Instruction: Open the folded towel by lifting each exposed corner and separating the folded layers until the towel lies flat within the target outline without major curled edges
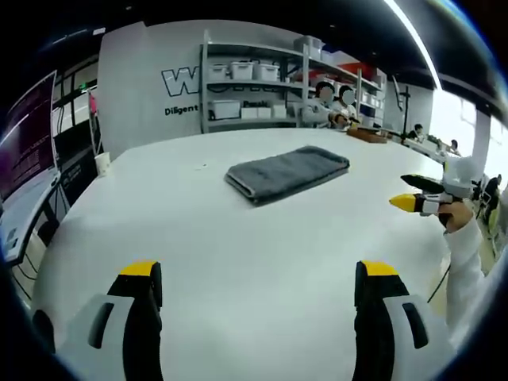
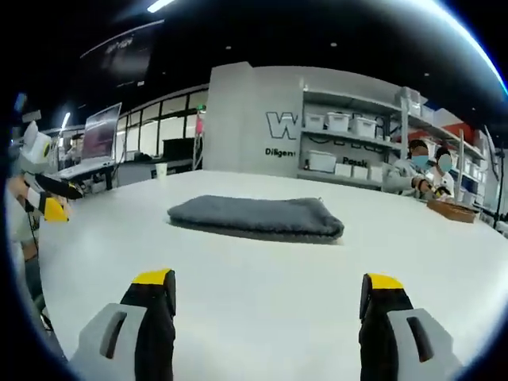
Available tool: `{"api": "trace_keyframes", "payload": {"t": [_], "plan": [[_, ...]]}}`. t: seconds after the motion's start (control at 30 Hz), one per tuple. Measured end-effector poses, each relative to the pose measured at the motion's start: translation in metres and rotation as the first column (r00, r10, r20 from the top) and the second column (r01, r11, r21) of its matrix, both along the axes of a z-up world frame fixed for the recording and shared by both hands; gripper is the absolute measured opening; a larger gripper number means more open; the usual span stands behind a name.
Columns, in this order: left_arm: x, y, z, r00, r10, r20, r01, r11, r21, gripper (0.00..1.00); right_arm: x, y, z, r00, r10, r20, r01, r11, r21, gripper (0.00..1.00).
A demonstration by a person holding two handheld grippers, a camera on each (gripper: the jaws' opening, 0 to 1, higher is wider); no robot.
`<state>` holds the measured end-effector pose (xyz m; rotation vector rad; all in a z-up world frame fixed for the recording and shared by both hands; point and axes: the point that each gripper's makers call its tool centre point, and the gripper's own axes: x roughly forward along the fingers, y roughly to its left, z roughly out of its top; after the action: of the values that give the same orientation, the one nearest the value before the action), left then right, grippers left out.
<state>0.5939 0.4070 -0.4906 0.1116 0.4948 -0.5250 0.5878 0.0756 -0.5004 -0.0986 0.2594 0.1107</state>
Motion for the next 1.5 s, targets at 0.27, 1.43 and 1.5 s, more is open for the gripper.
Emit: {"api": "trace_keyframes", "payload": {"t": [0.27, 1.43, 1.5], "plan": [[-0.001, 0.002, 0.001, 1.000, 0.003, 0.004, -0.003, 1.000, -0.005, 0.99, 0.040, 0.020, 0.003, 0.992, 0.119, -0.049, -0.124, 0.986, -0.108, 0.98], [-0.002, 0.029, 0.005, 0.998, 0.059, 0.018, -0.058, 0.997, -0.041, 0.99, 0.170, 0.188, -0.023, 0.890, 0.448, -0.090, -0.450, 0.828, -0.333, 0.71], [-0.002, 0.029, 0.004, 0.998, 0.061, 0.017, -0.060, 0.997, -0.044, 0.99, 0.172, 0.193, -0.027, 0.884, 0.458, -0.091, -0.460, 0.819, -0.343, 0.66]]}}
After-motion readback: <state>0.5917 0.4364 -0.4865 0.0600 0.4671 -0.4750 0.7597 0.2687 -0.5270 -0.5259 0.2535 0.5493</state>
